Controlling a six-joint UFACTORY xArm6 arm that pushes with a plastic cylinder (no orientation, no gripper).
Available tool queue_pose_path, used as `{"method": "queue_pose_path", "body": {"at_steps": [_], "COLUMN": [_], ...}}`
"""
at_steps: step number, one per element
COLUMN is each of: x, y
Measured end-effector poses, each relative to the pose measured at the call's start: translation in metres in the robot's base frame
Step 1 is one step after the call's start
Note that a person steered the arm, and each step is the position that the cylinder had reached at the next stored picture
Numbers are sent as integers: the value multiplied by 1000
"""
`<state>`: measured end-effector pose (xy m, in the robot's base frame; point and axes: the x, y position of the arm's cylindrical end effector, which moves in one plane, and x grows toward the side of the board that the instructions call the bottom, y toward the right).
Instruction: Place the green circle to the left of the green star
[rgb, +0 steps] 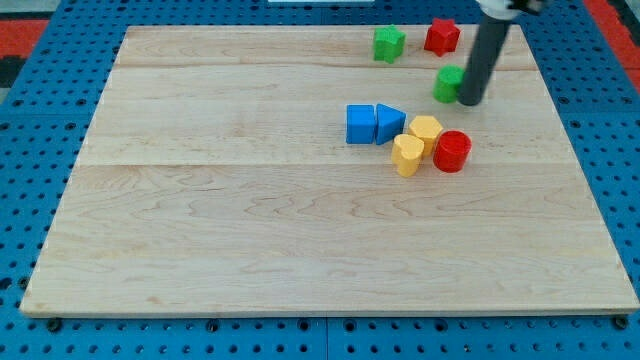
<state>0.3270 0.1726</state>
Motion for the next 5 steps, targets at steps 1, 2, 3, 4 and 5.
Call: {"method": "queue_pose_path", "body": {"at_steps": [1, 2, 3, 4, 5], "x": [-16, -30, -51, -28, -32], "y": [-14, 11, -16, -55, -103]}}
